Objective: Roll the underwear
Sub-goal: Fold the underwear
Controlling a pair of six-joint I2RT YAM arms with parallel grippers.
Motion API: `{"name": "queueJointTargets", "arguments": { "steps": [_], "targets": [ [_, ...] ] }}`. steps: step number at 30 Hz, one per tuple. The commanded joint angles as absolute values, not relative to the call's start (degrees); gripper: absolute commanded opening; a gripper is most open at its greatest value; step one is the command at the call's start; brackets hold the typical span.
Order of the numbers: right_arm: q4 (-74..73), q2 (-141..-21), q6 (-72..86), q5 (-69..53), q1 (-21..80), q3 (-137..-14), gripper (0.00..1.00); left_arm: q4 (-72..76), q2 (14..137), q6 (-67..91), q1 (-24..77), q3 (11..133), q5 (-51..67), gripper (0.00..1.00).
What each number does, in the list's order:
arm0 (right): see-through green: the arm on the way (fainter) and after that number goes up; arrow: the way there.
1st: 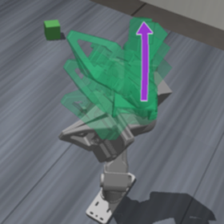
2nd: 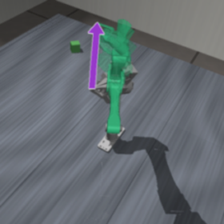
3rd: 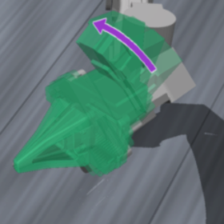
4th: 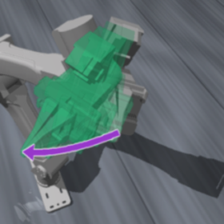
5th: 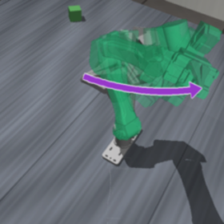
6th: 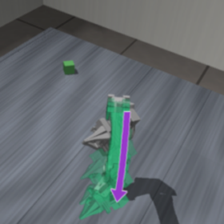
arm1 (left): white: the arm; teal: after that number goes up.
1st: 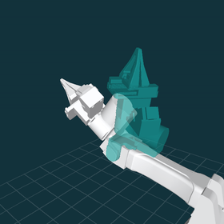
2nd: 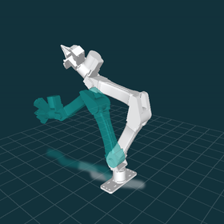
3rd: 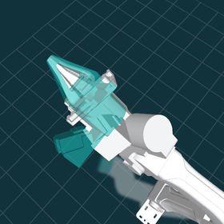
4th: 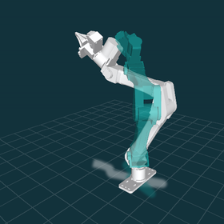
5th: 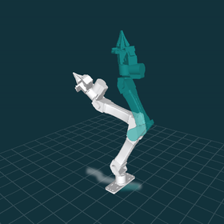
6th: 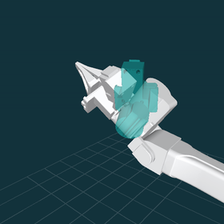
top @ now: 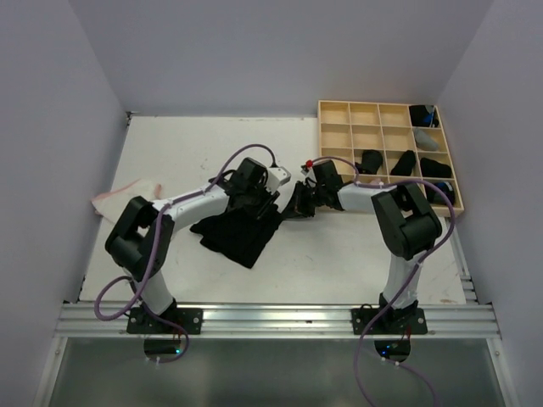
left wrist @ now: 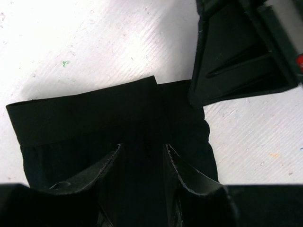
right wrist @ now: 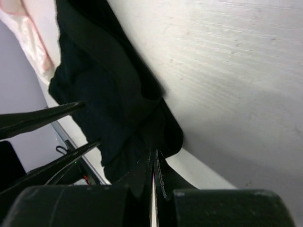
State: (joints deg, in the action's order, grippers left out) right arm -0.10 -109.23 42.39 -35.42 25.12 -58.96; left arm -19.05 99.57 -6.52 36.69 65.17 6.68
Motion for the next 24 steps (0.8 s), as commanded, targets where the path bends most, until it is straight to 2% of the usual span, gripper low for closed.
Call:
{"name": "queueJointTargets", "arguments": {
  "steps": [1, 15, 20, 24],
  "targets": [
    [-3.33, -111.44, 40.79, -30.51, 25.49, -61.17, 0.02, -16.61, 100.63, -5.54, 37.09, 68.11, 9.48, 0.41],
    [-8.7, -115.93, 36.83, -28.65, 25.49, -64.6, 0.0, -15.2, 105.99, -5.89, 38.85, 70.75, 8.71, 0.42],
    [-9.23, -115.93, 36.3, -28.48, 25.49, -64.78, 0.0, -14.5, 107.31, -5.54, 38.94, 70.4, 4.75, 0.34],
    [-9.4, -116.19, 35.86, -28.48, 25.49, -64.95, 0.0, -13.98, 106.44, -5.62, 38.85, 69.79, 3.96, 0.12]
  ]
}}
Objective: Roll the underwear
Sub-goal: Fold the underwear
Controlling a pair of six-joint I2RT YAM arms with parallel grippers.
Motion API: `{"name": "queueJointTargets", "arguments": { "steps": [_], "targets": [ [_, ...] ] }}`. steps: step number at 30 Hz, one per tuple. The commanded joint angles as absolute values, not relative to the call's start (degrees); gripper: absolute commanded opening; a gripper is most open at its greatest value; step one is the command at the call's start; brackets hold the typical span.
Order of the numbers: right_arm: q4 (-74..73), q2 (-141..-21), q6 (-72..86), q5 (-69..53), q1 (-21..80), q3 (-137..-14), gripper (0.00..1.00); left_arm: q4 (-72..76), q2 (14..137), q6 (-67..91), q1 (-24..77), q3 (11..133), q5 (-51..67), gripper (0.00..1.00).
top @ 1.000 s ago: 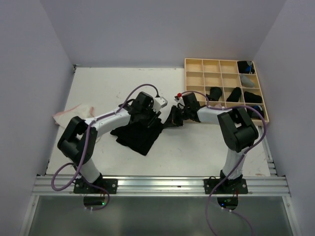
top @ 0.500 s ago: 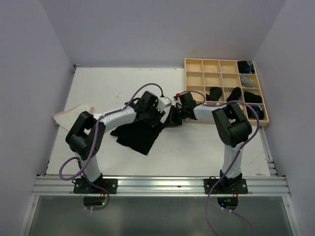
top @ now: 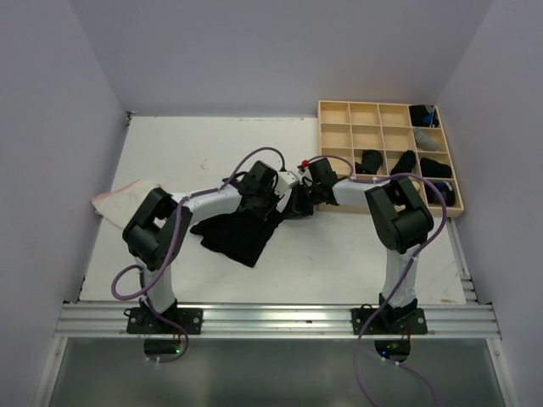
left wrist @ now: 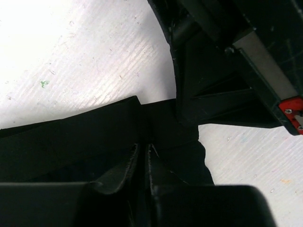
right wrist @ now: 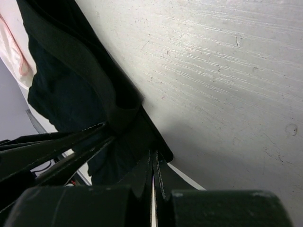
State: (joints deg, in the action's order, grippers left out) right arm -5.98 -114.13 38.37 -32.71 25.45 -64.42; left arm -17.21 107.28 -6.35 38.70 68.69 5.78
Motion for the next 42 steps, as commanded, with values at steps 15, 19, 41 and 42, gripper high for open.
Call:
{"name": "queueJointTargets", "arguments": {
  "steps": [15, 19, 41, 42],
  "targets": [
    [-9.49, -116.54, 35.86, -28.3, 25.49, -65.48, 0.0, -15.73, 96.94, -3.96, 42.27, 65.31, 8.17, 0.0],
    [-9.67, -116.02, 36.03, -27.78, 25.57, -65.39, 0.0, -15.47, 98.35, -3.17, 43.15, 64.51, 9.75, 0.0],
    [-18.89, -106.1, 29.36, -28.3, 25.22, -68.29, 0.07, -12.75, 104.77, -0.62, 39.64, 65.05, 14.06, 0.26],
    [-18.9, -105.48, 29.44, -28.21, 25.31, -68.38, 0.13, -12.48, 103.98, -0.7, 39.64, 64.69, 14.67, 0.29]
  ]
}}
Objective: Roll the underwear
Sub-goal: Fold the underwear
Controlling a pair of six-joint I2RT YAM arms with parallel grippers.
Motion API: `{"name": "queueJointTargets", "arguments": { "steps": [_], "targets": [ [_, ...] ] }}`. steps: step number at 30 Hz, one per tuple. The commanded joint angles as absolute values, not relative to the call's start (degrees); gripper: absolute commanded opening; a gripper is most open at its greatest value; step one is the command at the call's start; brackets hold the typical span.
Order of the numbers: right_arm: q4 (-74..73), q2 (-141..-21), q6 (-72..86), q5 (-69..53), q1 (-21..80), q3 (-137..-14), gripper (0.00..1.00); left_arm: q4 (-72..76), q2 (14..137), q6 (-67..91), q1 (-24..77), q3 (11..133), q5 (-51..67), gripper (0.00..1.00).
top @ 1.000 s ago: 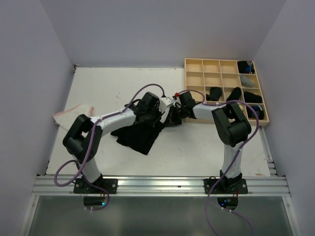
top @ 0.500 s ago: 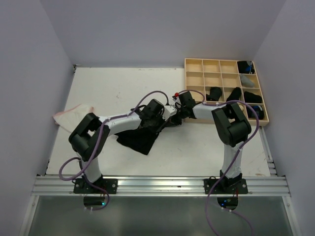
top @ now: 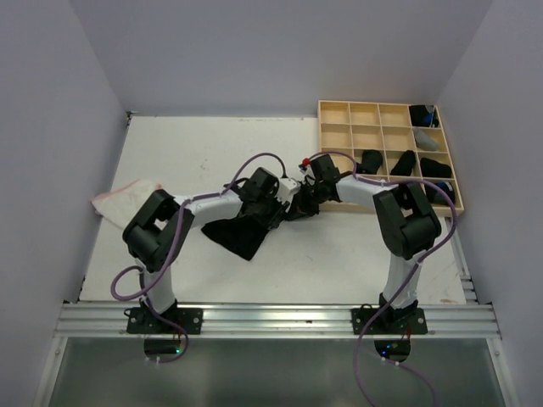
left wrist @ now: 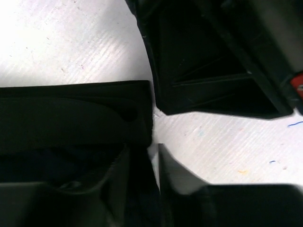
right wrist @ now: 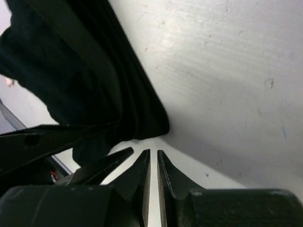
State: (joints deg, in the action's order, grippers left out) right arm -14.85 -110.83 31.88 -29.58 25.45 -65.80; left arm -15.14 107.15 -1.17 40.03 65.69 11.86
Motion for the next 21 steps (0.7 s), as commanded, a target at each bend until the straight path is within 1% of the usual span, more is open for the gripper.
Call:
{"name": "queueJointTargets", "arguments": {
  "steps": [1, 3, 4, 10, 11, 12, 14, 16, 21],
  "targets": [
    [-19.16, -105.03, 29.53, -28.56, 25.23, -68.64, 0.16, -11.87, 102.41, -0.88, 39.64, 64.34, 15.11, 0.37],
    [-19.33, -104.68, 29.97, -29.0, 25.22, -69.08, 0.22, -11.34, 100.64, -1.05, 39.64, 63.81, 15.64, 0.42],
    [-19.68, -104.76, 30.06, -29.09, 25.22, -69.6, 0.22, -11.51, 98.81, -1.32, 39.64, 63.81, 16.08, 0.44],
    [-18.46, -105.99, 31.55, -29.18, 25.4, -71.27, 0.24, -15.27, 88.09, -5.17, 39.64, 61.61, 13.81, 0.48],
    [-18.28, -106.17, 31.73, -28.92, 25.49, -71.71, 0.26, -16.34, 86.85, -5.88, 39.64, 61.09, 13.28, 0.48],
    [-18.72, -107.13, 31.82, -28.83, 25.49, -72.15, 0.3, -18.7, 85.7, -6.58, 39.64, 60.56, 12.49, 0.48],
    [-20.03, -108.89, 31.9, -29.09, 25.66, -74.0, 0.34, -21.34, 83.06, -9.22, 39.38, 58.28, 10.99, 0.48],
    [-21.96, -111.51, 31.56, -28.92, 25.58, -75.66, 0.36, -24.34, 80.61, -11.59, 39.29, 54.95, 9.49, 0.47],
    [-22.5, -114.43, 32.25, -28.92, 25.75, -76.73, 0.37, -27.07, 76.56, -15.38, 38.58, 50.1, 9.23, 0.47]
  ]
}}
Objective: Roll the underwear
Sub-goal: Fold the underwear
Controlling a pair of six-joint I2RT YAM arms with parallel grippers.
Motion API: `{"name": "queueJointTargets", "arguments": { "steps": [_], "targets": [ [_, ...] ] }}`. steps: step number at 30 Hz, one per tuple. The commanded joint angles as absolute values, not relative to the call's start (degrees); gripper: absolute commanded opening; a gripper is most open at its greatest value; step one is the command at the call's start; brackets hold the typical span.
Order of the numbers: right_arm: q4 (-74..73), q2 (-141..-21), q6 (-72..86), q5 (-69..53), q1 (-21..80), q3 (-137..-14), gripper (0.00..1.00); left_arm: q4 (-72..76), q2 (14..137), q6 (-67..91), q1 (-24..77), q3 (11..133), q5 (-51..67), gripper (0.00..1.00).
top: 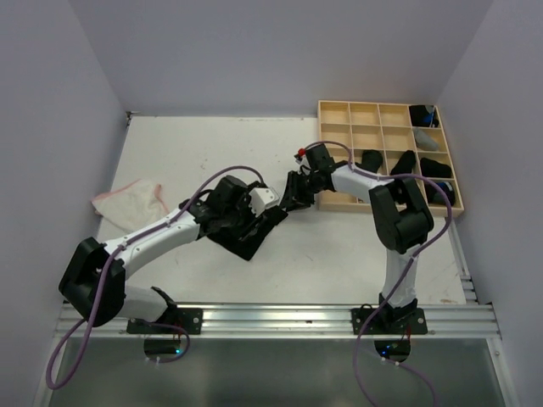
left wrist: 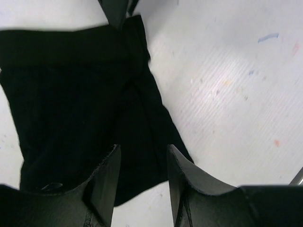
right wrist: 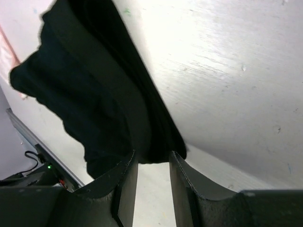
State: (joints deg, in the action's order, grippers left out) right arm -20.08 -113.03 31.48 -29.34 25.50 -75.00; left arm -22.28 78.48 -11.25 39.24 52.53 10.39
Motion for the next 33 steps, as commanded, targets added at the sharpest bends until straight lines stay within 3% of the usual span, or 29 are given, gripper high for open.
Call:
{"name": "queueJointTargets", "arguments": {
  "steps": [1, 7, 11, 13, 24, 27, 30, 31, 33],
  "targets": [
    [-22.33, -114.61, 32.34, -29.09, 26.1, -76.82, 0.37, -27.24, 75.86, -15.99, 38.58, 49.4, 9.4, 0.47],
    [-23.29, -116.8, 32.17, -29.36, 26.98, -78.22, 0.34, -27.6, 77.25, -17.22, 38.67, 46.32, 8.61, 0.48],
    [-23.64, -117.51, 31.55, -28.31, 26.63, -79.01, 0.05, -27.77, 79.18, -18.28, 38.76, 46.23, 8.18, 0.45],
    [-23.73, -117.25, 31.46, -27.95, 26.63, -79.19, 0.0, -27.69, 80.67, -18.81, 38.76, 45.88, 6.26, 0.43],
    [-23.11, -116.46, 31.46, -28.39, 26.46, -78.66, 0.0, -25.32, 83.93, -18.9, 38.76, 45.79, 2.72, 0.38],
    [-23.12, -116.72, 31.38, -28.56, 26.46, -78.75, 0.0, -24.87, 84.81, -19.16, 38.76, 45.97, 3.16, 0.3],
    [-23.2, -116.89, 31.2, -28.48, 26.54, -78.75, 0.0, -25.57, 85.08, -19.77, 38.76, 46.67, 4.57, 0.16],
    [-23.2, -116.98, 31.11, -28.39, 26.37, -78.84, 0.0, -25.84, 84.56, -20.38, 38.76, 46.76, 5.18, 0.07],
    [-23.2, -116.98, 31.11, -28.3, 26.28, -78.75, 0.0, -26.8, 83.42, -21.09, 38.76, 47.02, 5.71, 0.0]
  ]
}}
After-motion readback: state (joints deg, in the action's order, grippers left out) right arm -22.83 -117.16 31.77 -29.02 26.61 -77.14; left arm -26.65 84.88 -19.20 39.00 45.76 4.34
